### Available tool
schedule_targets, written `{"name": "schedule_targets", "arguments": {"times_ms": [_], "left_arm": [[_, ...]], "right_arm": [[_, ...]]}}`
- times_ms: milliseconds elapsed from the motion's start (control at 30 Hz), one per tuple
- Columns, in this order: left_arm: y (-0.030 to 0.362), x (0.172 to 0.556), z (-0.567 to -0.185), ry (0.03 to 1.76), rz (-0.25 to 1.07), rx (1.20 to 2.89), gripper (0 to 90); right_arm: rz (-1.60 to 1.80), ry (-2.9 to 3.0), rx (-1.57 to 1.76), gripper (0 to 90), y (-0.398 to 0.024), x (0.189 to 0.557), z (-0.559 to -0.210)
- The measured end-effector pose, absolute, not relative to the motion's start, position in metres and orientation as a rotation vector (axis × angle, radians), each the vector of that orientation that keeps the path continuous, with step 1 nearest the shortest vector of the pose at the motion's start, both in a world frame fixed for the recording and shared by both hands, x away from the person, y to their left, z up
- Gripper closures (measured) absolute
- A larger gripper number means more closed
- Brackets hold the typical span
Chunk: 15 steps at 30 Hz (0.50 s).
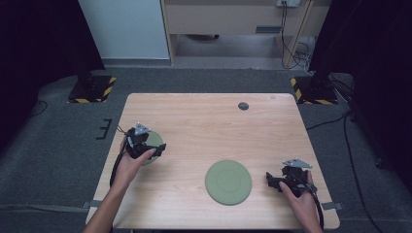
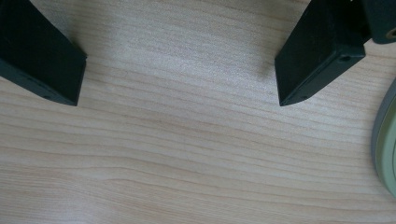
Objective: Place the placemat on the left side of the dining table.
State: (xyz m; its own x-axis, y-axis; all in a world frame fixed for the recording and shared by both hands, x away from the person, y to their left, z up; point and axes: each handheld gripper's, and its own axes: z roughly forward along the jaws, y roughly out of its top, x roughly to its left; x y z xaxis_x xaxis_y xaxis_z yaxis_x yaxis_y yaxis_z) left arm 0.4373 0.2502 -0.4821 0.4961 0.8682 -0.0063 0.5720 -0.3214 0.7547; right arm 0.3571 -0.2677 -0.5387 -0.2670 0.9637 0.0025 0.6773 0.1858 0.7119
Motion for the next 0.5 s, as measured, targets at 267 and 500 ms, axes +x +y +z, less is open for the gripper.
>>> {"name": "schedule_targets", "arguments": {"times_ms": [267,500], "left_arm": [[0.238,0.428,-0.485,1.127,0.519,2.061,2.8],[0.23,0.421,-0.485,1.093,0.515,2.071,2.8]], "right_arm": [[0.845,2.017,1.537,2.2,-0.268,0.357,-0.539],[0.844,2.017,1.536,2.1,-0.268,0.357,-0.539]]}}
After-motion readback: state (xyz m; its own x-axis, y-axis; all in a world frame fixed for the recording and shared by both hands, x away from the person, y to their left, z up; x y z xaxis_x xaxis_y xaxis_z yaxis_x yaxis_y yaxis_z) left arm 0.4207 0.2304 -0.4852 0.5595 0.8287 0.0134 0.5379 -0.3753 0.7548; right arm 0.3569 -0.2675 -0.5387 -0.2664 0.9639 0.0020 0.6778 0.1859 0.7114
